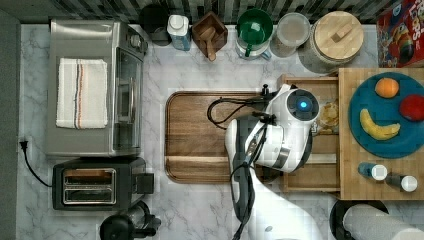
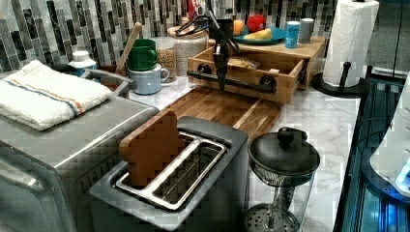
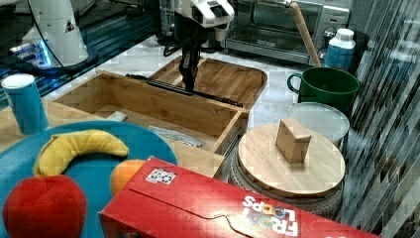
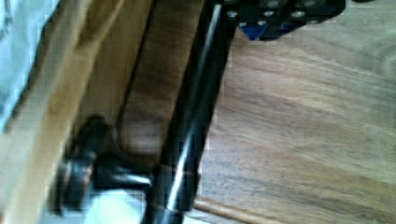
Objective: Close the drawer.
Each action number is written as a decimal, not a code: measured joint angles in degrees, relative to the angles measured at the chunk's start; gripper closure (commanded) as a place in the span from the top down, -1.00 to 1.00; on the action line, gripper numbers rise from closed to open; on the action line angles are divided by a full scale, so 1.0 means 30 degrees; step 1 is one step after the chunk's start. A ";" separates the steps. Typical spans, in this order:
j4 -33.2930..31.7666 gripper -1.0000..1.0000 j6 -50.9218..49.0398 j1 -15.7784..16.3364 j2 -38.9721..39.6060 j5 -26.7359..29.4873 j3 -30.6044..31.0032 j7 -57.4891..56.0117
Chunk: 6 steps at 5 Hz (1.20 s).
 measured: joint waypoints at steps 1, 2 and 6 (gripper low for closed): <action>0.1082 -1.00 -0.0653 -0.0662 0.0807 0.0012 -0.0207 -0.2070; 0.2126 -1.00 -0.1492 -0.1254 0.1376 0.0013 -0.0830 -0.3040; 0.4980 -1.00 -0.2219 -0.3492 0.3087 0.0694 -0.2034 -0.5502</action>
